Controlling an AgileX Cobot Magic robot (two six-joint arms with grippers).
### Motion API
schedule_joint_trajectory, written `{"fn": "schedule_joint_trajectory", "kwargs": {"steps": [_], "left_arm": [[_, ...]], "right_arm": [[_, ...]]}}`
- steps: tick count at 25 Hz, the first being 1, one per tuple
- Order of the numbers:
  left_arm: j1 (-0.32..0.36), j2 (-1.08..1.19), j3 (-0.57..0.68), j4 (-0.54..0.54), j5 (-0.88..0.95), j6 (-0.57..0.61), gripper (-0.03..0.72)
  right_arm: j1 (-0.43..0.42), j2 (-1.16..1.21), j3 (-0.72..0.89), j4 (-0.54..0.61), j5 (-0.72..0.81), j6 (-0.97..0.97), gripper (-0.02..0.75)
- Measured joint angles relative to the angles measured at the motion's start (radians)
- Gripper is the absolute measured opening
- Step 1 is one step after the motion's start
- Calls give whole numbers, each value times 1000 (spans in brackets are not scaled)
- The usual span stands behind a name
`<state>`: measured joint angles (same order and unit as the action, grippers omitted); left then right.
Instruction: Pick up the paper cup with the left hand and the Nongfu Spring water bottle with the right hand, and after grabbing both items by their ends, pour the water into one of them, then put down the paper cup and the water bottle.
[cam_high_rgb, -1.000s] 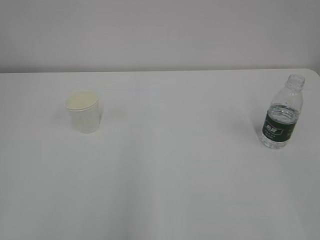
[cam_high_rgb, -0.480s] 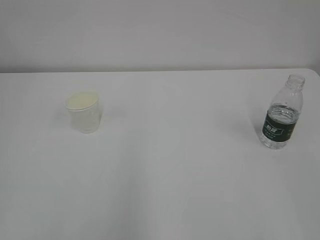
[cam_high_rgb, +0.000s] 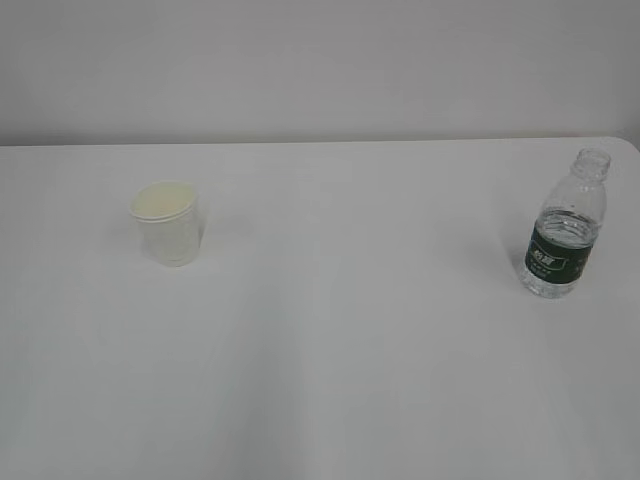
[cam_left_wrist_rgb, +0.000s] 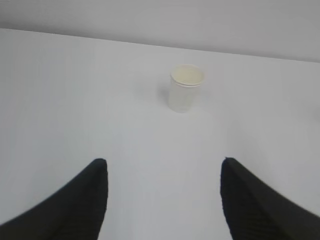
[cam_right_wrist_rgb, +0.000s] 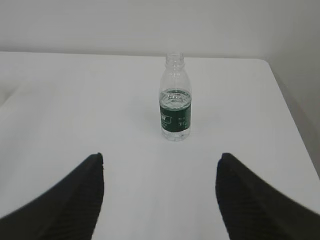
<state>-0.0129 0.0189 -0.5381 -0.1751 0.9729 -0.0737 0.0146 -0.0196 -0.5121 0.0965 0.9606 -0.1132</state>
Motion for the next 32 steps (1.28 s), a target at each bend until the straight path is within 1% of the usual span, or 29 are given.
{"fn": "schedule_joint_trajectory", "kwargs": {"steps": [4,7,16,23,29,32], "left_arm": [[0,62,-12,-7,-30,4,503],[0,124,-37,-7,-87,11,503],[0,295,-50,-7,-310,25,503],[-2,358,-50,-7,-491,27,503],[-37,421,-50,21,-590,27,500],[-73,485,-50,29,-653,27,496]], "right_arm": [[0,29,0,10,-42,0,533],[0,75,0,14,-84,0,533],[0,185,0,46,-244,0,533],[0,211,0,49,-345,0,533],[0,232,0,51,-427,-2,532],[0,273,0,53,-470,-2,532]]}}
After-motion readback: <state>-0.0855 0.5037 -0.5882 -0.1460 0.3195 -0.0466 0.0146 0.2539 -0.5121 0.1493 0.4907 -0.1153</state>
